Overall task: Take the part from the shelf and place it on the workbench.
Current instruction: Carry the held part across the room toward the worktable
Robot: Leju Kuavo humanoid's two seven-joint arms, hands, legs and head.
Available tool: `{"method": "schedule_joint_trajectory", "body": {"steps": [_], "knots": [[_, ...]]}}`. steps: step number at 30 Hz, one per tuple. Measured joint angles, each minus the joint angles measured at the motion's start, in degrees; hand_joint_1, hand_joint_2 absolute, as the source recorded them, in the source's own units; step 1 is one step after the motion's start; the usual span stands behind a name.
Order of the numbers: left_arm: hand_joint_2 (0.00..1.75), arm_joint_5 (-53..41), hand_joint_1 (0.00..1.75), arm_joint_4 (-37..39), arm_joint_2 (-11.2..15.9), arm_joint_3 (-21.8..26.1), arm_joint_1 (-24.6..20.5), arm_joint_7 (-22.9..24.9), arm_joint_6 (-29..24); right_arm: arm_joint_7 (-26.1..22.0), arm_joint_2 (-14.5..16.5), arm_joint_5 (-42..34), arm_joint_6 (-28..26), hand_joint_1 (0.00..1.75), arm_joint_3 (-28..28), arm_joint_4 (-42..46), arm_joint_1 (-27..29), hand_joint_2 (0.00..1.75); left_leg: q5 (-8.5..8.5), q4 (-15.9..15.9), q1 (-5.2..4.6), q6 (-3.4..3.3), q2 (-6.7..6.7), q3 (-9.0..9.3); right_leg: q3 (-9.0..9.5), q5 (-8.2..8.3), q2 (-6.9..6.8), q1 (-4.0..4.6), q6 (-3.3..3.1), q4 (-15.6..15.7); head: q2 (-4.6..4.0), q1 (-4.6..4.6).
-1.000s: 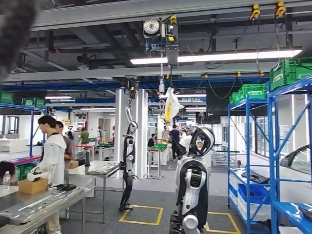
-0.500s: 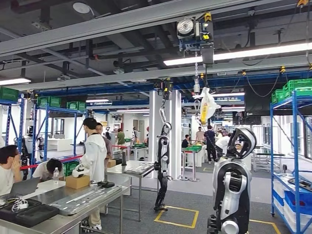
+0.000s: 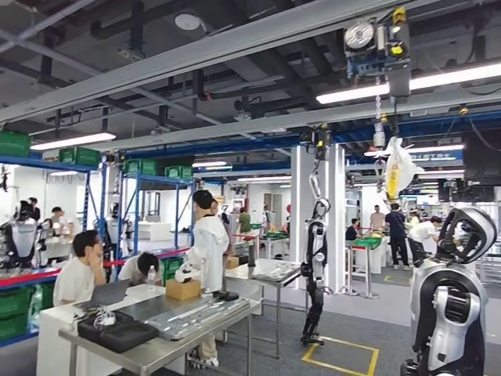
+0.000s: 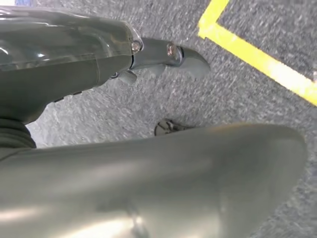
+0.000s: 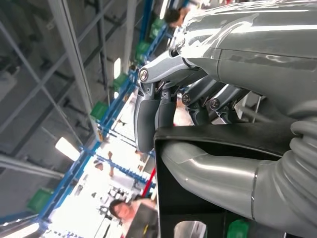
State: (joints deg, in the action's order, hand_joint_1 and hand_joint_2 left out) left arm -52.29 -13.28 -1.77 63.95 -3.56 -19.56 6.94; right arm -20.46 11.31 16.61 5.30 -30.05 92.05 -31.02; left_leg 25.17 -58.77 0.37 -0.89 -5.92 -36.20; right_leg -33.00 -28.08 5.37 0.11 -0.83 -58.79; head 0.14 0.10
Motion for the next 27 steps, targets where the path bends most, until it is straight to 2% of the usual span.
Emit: {"method": "schedule_joint_trajectory", "body": {"steps": [2,3,5,6,7,8,9,10,11,13,14,15,17,18,19,20,22,23,24,25,26,27], "knots": [[0.00,-0.1,0.00,0.0,0.0,0.0,0.2,-0.1,0.1,0.0,0.1,-0.1,0.1,1.75,0.2,0.0,-0.1,1.75,-0.26,0.0,0.28,0.53,-1.18,-0.45,0.29,-0.01,-0.77,-0.04,0.02,0.7,0.00,0.03],[0.00,-0.2,0.00,0.0,0.0,0.0,0.3,-0.1,0.1,-0.1,0.2,-0.1,0.2,1.75,0.2,-0.1,-0.1,1.75,-0.08,-0.2,0.21,0.77,-0.90,-0.64,0.46,0.12,-1.46,-0.20,-0.12,1.0,-0.01,0.03],[0.00,-0.3,0.00,0.0,-0.1,0.0,0.3,-0.2,0.1,-0.1,0.5,-0.2,0.2,1.75,0.3,-0.1,-0.2,1.75,1.93,-3.3,0.04,1.33,1.51,-2.13,0.88,0.33,-3.08,-0.56,-0.44,1.5,-0.01,0.04],[0.00,-0.4,0.00,0.0,-0.1,0.0,0.2,-0.2,0.1,-0.1,0.5,-0.3,0.2,1.75,0.3,-0.2,-0.2,1.75,3.62,-6.4,0.07,1.66,3.18,-3.66,0.98,0.31,-3.93,-0.54,-0.51,1.6,-0.01,0.05],[0.00,-0.5,0.00,0.0,-0.1,0.0,0.1,-0.2,0.1,-0.1,0.5,-0.4,0.3,1.75,0.4,-0.3,-0.2,1.75,5.31,-10.2,0.30,2.02,4.23,-5.50,1.02,0.25,-4.82,-0.55,-0.52,1.6,-0.01,0.05],[0.00,-0.5,0.00,0.0,-0.1,0.0,0.0,-0.3,0.0,-0.1,0.5,-0.4,0.3,1.75,0.5,-0.4,-0.1,1.75,6.40,-13.4,0.58,2.35,4.80,-7.06,1.05,0.17,-5.68,-0.59,-0.45,1.6,-0.01,0.05],[0.00,-0.5,0.00,0.0,-0.1,0.0,0.0,-0.2,0.0,-0.1,0.5,-0.4,0.3,1.75,0.5,-0.5,-0.1,1.75,6.60,-15.1,0.85,2.64,5.14,-7.85,1.08,0.08,-6.46,-0.65,-0.34,1.6,-0.01,0.05],[0.00,-0.5,0.00,0.0,-0.1,0.0,0.1,-0.2,0.0,-0.1,0.5,-0.4,0.4,1.75,0.6,-0.6,0.0,1.75,5.78,-14.6,1.12,2.92,5.42,-7.54,1.15,-0.04,-7.16,-0.75,-0.16,1.5,-0.01,0.05],[0.00,-0.6,0.00,0.0,-0.1,0.0,0.2,-0.2,0.0,-0.2,0.5,-0.4,0.4,1.75,0.6,-0.6,0.1,1.75,4.11,-11.9,1.35,3.18,5.87,-6.08,1.27,-0.22,-7.78,-0.88,0.11,1.5,-0.01,0.05],[0.00,-0.6,0.00,0.0,-0.1,0.0,0.2,-0.2,-0.1,-0.2,0.6,-0.6,0.5,1.75,0.6,-0.6,0.0,1.75,0.97,-4.3,1.43,3.50,8.01,-2.03,1.56,-0.79,-8.92,-0.91,0.89,1.1,-0.01,0.06],[0.00,-0.6,0.00,0.0,-0.1,0.0,0.2,-0.2,-0.2,-0.3,0.6,-0.7,0.5,1.75,0.6,-0.6,0.0,1.75,0.24,-1.8,1.29,3.22,8.85,-0.67,1.69,-1.05,-9.40,-0.81,1.31,1.0,-0.01,0.06],[0.00,-0.6,0.00,0.0,-0.1,0.0,0.1,-0.2,-0.2,-0.3,0.6,-0.7,0.6,1.75,0.7,-0.6,0.0,1.75,0.16,-0.5,1.09,2.79,9.32,-0.09,1.81,-1.24,-9.85,-0.65,1.65,1.0,-0.01,0.06],[0.00,-0.6,0.00,0.0,-0.1,0.0,0.1,-0.2,-0.2,-0.4,0.6,-0.8,0.6,1.75,0.7,-0.6,0.0,1.75,0.34,-0.5,0.76,1.59,8.38,-0.19,2.16,-1.39,-10.79,-0.62,2.22,1.2,-0.01,0.05],[0.00,-0.6,0.00,0.0,-0.1,0.0,0.2,-0.1,-0.2,-0.4,0.6,-0.9,0.6,1.75,0.6,-0.6,0.0,1.75,0.31,-0.4,0.73,1.18,7.86,-0.22,2.32,-1.68,-10.73,-0.76,2.51,1.1,-0.01,0.05],[0.00,-0.6,0.00,0.0,0.0,0.1,0.3,-0.1,-0.2,-0.4,0.7,-0.9,0.6,1.75,0.6,-0.6,0.0,1.75,0.26,-0.4,0.74,0.79,7.35,-0.22,2.15,-2.44,-9.99,-0.92,2.71,0.4,-0.01,0.05],[0.00,-0.6,0.00,0.0,0.0,0.1,0.3,0.0,-0.2,-0.4,0.7,-1.0,0.6,1.75,0.7,-0.6,0.0,1.75,0.20,-0.3,0.77,0.41,6.84,-0.19,1.38,-3.80,-8.81,-1.01,2.80,-1.6,-0.01,0.05],[0.00,-0.6,0.00,-0.1,0.0,0.2,0.3,0.0,-0.2,-0.5,0.6,-1.1,0.6,1.75,0.8,-0.6,0.2,1.75,0.19,-0.3,0.61,-0.14,5.69,-0.19,-1.92,-7.41,-6.43,-0.97,2.56,-8.7,-0.01,0.05],[0.00,-0.6,0.00,-0.1,0.0,0.2,0.2,0.0,-0.2,-0.5,0.6,-1.1,0.6,1.75,1.0,-0.7,0.3,1.75,0.18,-0.3,0.41,-0.32,5.02,-0.19,-3.84,-8.73,-5.98,-0.85,2.37,-12.5,-0.01,0.05],[0.00,-0.6,0.00,-0.1,0.0,0.3,0.2,0.0,-0.2,-0.5,0.5,-1.1,0.6,1.75,1.0,-0.7,0.4,1.75,0.18,-0.3,0.19,-0.44,4.32,-0.18,-5.19,-9.11,-5.77,-0.70,2.14,-14.9,-0.01,0.05],[0.00,-0.6,0.00,-0.1,0.0,0.3,0.3,0.0,-0.2,-0.5,0.5,-1.1,0.6,1.75,1.1,-0.8,0.5,1.75,0.17,-0.3,-0.04,-0.52,3.58,-0.13,-5.64,-8.35,-5.59,-0.48,1.83,-15.1,-0.01,0.05],[0.00,-0.6,0.00,-0.1,0.0,0.4,0.3,0.0,-0.2,-0.5,0.5,-1.2,0.6,1.75,1.1,-0.8,0.6,1.75,0.16,-0.3,-0.26,-0.55,2.83,-0.04,-5.03,-6.55,-5.23,-0.23,1.40,-13.1,-0.01,0.05],[0.00,-0.6,0.00,-0.1,0.0,0.5,0.3,0.0,-0.2,-0.5,0.5,-1.2,0.6,1.75,1.2,-0.8,0.6,1.75,0.16,-0.3,-0.43,-0.57,2.07,0.09,-3.66,-4.15,-4.46,0.08,0.83,-9.6,-0.01,0.05]]}}
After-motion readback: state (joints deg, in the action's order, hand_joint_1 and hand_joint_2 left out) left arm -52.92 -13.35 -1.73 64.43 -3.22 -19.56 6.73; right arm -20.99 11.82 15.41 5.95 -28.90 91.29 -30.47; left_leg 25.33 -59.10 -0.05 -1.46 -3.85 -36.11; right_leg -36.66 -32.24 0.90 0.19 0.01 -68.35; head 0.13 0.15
